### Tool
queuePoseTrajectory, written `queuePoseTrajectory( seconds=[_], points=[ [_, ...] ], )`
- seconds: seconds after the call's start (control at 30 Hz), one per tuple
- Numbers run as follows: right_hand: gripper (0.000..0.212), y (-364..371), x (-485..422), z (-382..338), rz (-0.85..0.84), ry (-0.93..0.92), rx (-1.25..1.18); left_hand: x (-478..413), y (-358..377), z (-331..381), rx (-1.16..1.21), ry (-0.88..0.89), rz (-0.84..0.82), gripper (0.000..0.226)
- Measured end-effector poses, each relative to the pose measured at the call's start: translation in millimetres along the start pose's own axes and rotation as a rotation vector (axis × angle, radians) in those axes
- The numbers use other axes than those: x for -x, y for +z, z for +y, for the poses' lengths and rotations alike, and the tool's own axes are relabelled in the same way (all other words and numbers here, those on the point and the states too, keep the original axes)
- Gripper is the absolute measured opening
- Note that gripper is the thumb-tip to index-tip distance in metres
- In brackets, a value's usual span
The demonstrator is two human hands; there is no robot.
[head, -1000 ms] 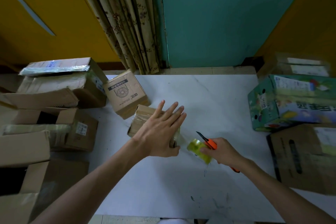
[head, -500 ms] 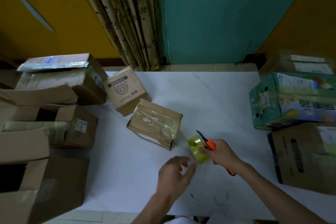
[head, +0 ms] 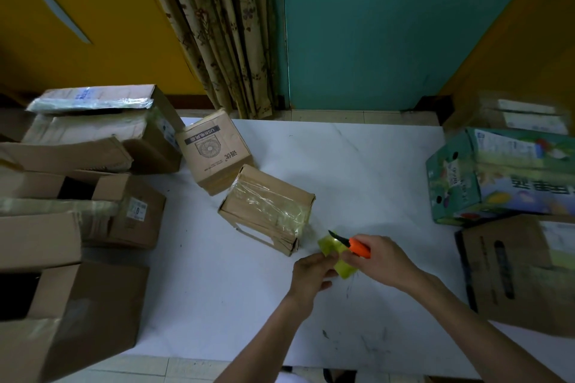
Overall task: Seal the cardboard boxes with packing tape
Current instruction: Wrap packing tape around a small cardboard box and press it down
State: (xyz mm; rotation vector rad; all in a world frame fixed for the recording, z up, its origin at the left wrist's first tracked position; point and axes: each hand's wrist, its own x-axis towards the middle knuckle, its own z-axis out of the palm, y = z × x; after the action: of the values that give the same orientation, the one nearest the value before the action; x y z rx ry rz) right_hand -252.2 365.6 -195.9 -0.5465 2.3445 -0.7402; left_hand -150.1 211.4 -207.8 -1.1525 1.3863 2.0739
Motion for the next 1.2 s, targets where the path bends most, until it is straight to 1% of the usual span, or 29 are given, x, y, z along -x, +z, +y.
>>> queuePoseTrajectory(
  seconds=[0.07, 0.1, 0.2, 0.23, 0.33, 0.47, 0.6, 0.7, 0.8, 0.87, 0.9, 1.0, 1.13, 1.2],
  points=[
    [0.026, -13.5, 3.2, 0.7, 0.07, -0.06, 0.066, 0.6, 1.9, 0.0, 0.02, -0.005, 0.002, 0.026],
    [0.026, -20.0, 5.0, 3.1, 0.103, -0.108, 0.096, 0.2, 2.6, 0.4, 0.029, -0.003, 0.007, 0.024],
    [0.041, -32.7, 10.4, 13.3, 0.139, -0.23, 0.153, 0.2, 5.5, 2.3, 0.041, 0.006, 0.029, 0.017],
    [0.041, -34.5, 12.0, 13.8, 0.148, -0.258, 0.181, 0.1, 6.2, 2.9, 0.038, 0.007, 0.033, 0.014],
    [0.033, -34.0, 13.1, 7.0, 0.162, -0.319, 0.283, -1.2, 8.2, 3.2, 0.014, 0.012, 0.027, 0.01],
    [0.036, -33.7, 6.4, -6.4, 0.105, -0.335, 0.371, -3.9, 12.3, 0.6, 0.002, 0.018, 0.028, 0.01],
    [0.025, -38.1, -2.0, -17.3, 0.039, -0.289, 0.453, -5.9, 15.4, -0.8, 0.019, 0.025, 0.049, 0.008],
    [0.026, -39.6, -6.2, -19.6, 0.0, -0.242, 0.485, -5.8, 17.0, -0.8, 0.054, 0.049, 0.058, 0.017],
    [0.023, -37.1, -6.3, -17.7, 0.001, -0.213, 0.443, -5.2, 16.6, -1.9, 0.073, 0.081, 0.044, 0.019],
    [0.041, -34.7, -6.1, -19.5, -0.014, -0.18, 0.388, -4.2, 14.7, -1.3, 0.105, 0.07, 0.049, 0.019],
    [0.045, -33.7, -6.9, -21.5, -0.027, -0.168, 0.37, -4.3, 13.1, -0.8, 0.114, 0.05, 0.055, 0.019],
    [0.045, -30.5, -10.8, -26.5, -0.072, -0.151, 0.312, -5.3, 6.4, 1.6, 0.098, 0.015, 0.066, 0.017],
    [0.04, -20.7, -15.8, -30.1, -0.15, -0.06, 0.099, -3.5, -2.9, 8.7, 0.102, 0.04, 0.036, 0.017],
    [0.037, -14.9, -16.7, -32.2, -0.162, -0.05, 0.056, -0.3, -4.2, 11.3, 0.091, 0.055, 0.018, 0.018]
  ],
)
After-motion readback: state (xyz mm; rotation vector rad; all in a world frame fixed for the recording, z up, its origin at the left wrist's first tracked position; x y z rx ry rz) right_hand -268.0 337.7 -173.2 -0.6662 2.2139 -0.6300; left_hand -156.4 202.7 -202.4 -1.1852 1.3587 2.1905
